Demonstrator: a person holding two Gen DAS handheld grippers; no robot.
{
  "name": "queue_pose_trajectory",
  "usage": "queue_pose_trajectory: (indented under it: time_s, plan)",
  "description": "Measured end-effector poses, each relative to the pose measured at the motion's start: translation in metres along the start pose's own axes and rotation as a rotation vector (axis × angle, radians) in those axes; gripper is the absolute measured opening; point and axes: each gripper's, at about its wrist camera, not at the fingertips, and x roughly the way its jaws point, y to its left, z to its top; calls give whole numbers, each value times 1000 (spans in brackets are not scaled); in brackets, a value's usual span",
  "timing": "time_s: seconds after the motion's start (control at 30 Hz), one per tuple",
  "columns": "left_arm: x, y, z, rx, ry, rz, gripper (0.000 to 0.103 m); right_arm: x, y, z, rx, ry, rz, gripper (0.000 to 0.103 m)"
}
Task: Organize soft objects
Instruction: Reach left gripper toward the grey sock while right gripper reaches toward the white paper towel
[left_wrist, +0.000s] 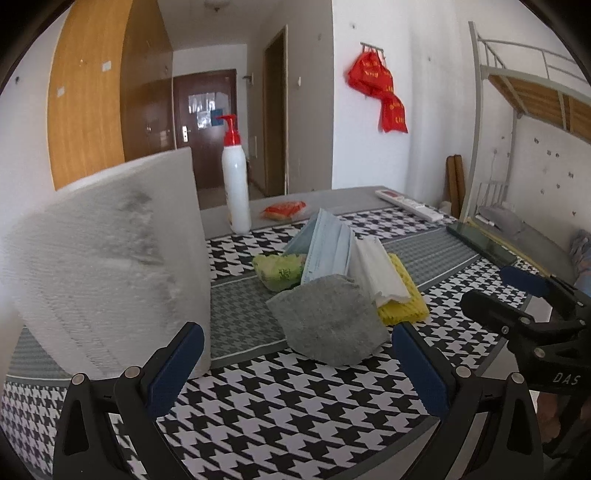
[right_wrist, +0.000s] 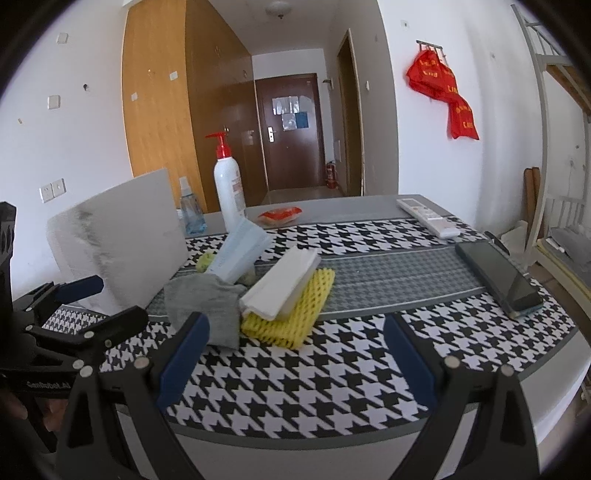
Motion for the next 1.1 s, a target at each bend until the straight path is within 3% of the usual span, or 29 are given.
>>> queue_pose_trajectory:
  time_s: [0.7,1.1]
  plan:
    - [44,-6,4,-11,152,8,101,30,-13,12,-14,71,22,97]
    - [60,-2,8,-51,237,-3,87,48,-5,19,-32,149,79,97]
